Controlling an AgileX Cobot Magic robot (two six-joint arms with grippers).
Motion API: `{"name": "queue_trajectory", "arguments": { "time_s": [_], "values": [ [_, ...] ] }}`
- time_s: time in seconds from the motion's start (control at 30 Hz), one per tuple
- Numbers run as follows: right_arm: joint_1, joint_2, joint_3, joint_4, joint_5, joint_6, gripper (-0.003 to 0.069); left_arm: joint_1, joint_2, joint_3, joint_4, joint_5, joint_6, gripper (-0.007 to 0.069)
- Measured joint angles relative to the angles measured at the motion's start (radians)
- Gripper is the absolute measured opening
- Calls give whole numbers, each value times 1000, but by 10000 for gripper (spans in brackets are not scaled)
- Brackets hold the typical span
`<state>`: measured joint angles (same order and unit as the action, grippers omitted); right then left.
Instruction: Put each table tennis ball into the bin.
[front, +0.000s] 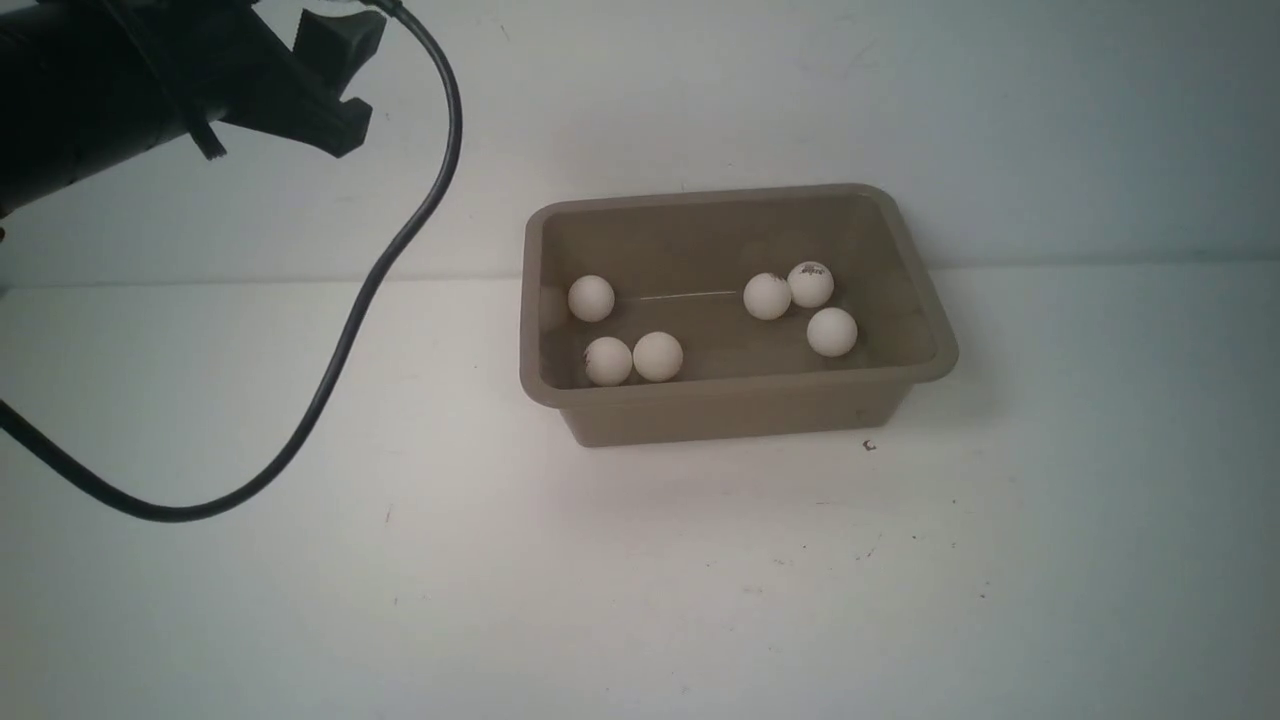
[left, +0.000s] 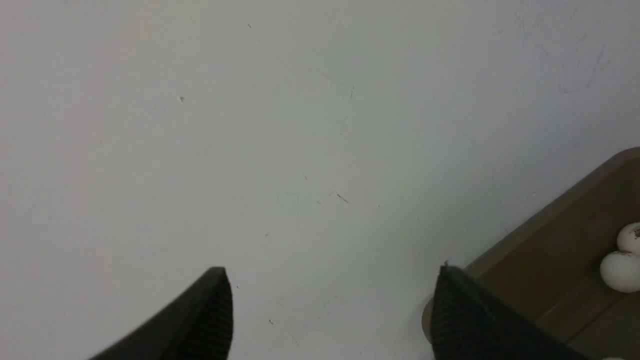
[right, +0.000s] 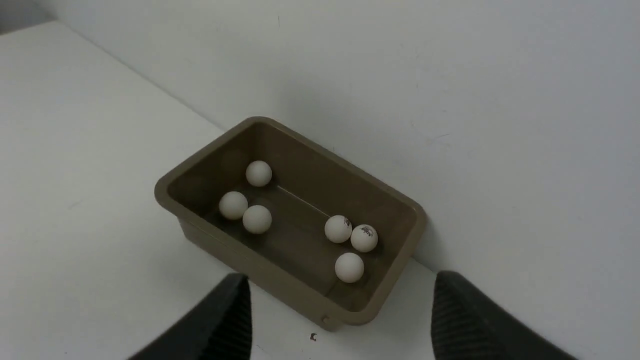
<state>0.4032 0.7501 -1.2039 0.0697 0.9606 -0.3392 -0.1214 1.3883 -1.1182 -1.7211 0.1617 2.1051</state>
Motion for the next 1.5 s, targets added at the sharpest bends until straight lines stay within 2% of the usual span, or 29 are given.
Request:
{"name": "queue_trajectory", "arguments": {
  "time_s": [0.27, 0.4, 0.43, 0.47, 0.57, 0.73, 1.07, 1.5],
  "values": [
    [0, -258, 242, 28, -27, 22, 444, 0, 0, 0, 0, 19, -5, 479],
    [0, -376, 440, 81, -197, 26, 444, 0, 0, 0, 0, 23, -18, 479],
    [0, -376, 450, 81, -197, 26, 444, 0, 0, 0, 0, 22, -20, 479],
    [0, -417, 531, 99, -291, 26, 444, 0, 0, 0, 1, 32, -34, 479],
    [0, -457, 657, 113, -429, 28, 444, 0, 0, 0, 1, 48, -50, 479],
    [0, -462, 764, 114, -554, 29, 444, 0, 0, 0, 3, 51, -61, 479],
    [0, -462, 846, 115, -543, 29, 444, 0, 0, 0, 4, 53, -83, 479],
    [0, -462, 883, 123, -420, 29, 444, 0, 0, 0, 6, 89, -106, 479]
  ]
}}
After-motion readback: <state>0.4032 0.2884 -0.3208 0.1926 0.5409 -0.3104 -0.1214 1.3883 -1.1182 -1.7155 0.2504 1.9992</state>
